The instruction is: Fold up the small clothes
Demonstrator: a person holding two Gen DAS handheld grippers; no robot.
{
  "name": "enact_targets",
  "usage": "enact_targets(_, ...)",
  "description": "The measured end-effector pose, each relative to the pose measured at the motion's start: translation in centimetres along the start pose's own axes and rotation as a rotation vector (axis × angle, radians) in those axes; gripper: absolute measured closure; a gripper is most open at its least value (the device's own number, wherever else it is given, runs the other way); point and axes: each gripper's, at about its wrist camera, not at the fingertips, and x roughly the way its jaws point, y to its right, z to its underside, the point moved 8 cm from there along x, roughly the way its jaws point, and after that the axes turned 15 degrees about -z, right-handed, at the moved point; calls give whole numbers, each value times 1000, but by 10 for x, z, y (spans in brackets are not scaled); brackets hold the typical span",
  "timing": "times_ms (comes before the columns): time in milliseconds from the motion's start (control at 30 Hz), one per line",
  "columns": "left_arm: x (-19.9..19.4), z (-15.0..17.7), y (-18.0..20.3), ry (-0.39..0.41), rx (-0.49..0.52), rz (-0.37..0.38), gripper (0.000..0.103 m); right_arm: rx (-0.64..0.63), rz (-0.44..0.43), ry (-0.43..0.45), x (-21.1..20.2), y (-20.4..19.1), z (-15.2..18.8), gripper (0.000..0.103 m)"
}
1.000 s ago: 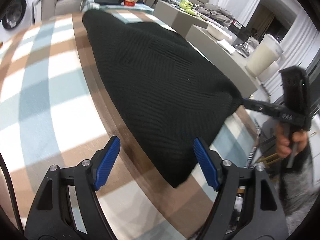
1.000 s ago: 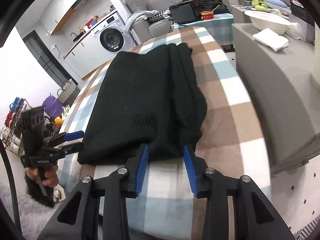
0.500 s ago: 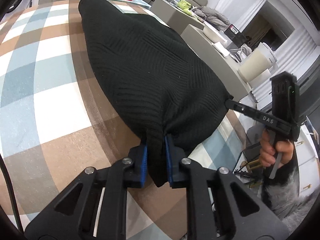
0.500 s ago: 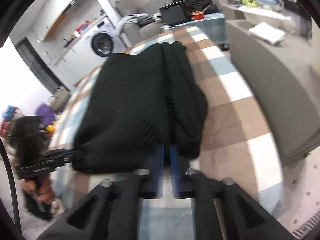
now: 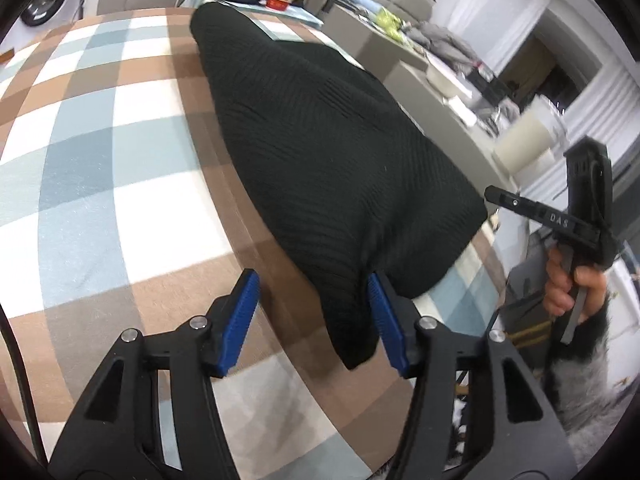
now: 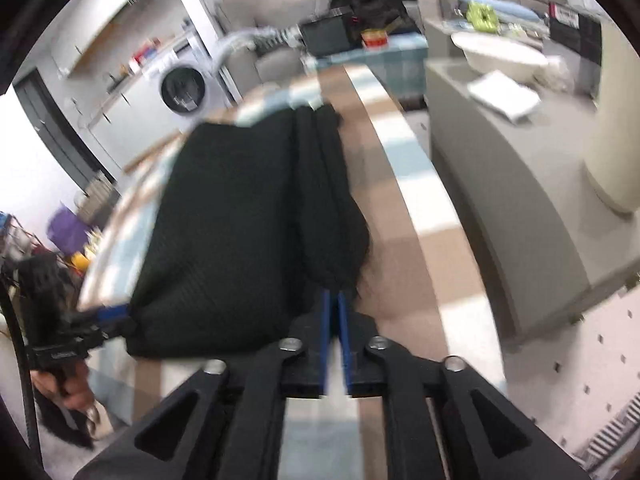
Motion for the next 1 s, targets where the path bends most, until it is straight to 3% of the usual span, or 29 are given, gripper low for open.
enact_targets(67,3,-8,-7,7,-35,-21,48,-13,-29,13,4,-7,-7,75)
enact_targets(200,13,-22,-14,-2,-80,-16,48,-79,-121,-66,32,-28,-1,67)
enact_targets(233,14,-25,-14,0,-81,-18,48,-84,-106,-92,40,-28,1,75)
enact_targets(267,15,-28,-14,3,-78,-24,48,-84,-83,-118,47,-26,3,96)
enact_targets(400,13,-35,-18,21,-72,-45,48,-167,-102,-102,29,-45,-1,97)
enact_targets(533,22,-42,-26,12,-89,-50,48,-102,15,-172,40,-14,16,97)
enact_targets(600,26,-48,-28,12,-94,-59,48,-95,-7,-157,35,-18,13,95)
enact_targets(733,40,-76,-29,37,-110,-58,48,-103,-58,-62,21,-26,-10,68)
enact_targets(900,68,-110,-26,63,-161,-46,52,2,-27,11,36,8,-37,67)
enact_targets(1000,79,-117,-23,72,-158,-67,70,-14,-43,-36,55,8,-35,67)
